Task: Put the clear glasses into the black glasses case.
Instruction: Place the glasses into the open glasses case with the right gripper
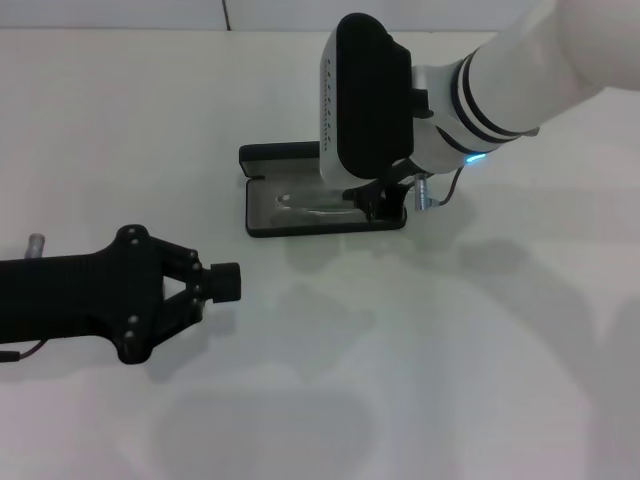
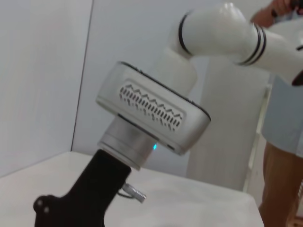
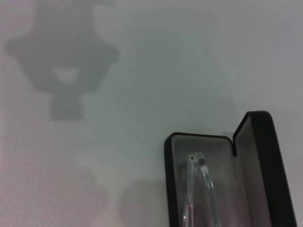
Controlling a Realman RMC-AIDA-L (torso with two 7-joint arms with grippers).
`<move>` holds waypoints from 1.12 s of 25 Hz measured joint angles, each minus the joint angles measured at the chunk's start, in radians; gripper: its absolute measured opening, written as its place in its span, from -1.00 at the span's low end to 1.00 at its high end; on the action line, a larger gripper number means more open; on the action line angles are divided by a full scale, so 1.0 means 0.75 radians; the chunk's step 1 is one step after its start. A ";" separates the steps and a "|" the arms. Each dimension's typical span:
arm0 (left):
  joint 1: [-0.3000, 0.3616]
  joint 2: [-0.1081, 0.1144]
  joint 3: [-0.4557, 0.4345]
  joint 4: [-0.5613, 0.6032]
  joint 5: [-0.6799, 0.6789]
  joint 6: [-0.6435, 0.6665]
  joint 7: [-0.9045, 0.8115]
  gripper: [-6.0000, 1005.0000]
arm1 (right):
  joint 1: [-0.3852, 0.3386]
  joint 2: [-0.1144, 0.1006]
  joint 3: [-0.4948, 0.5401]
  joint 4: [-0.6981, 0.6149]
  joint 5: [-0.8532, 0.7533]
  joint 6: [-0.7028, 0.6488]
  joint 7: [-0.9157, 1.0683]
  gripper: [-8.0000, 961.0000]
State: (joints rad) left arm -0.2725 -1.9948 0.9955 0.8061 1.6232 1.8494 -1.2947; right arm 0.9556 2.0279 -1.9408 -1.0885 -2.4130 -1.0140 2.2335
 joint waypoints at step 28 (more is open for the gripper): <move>0.012 -0.022 -0.070 0.009 0.058 0.001 0.008 -0.90 | -0.001 0.000 -0.079 0.041 0.007 0.176 0.010 -0.76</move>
State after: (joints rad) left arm -0.2638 -2.0110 0.9428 0.8129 1.6667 1.8500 -1.2887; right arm 0.9552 2.0279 -2.0000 -1.0578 -2.4078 -0.8819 2.2407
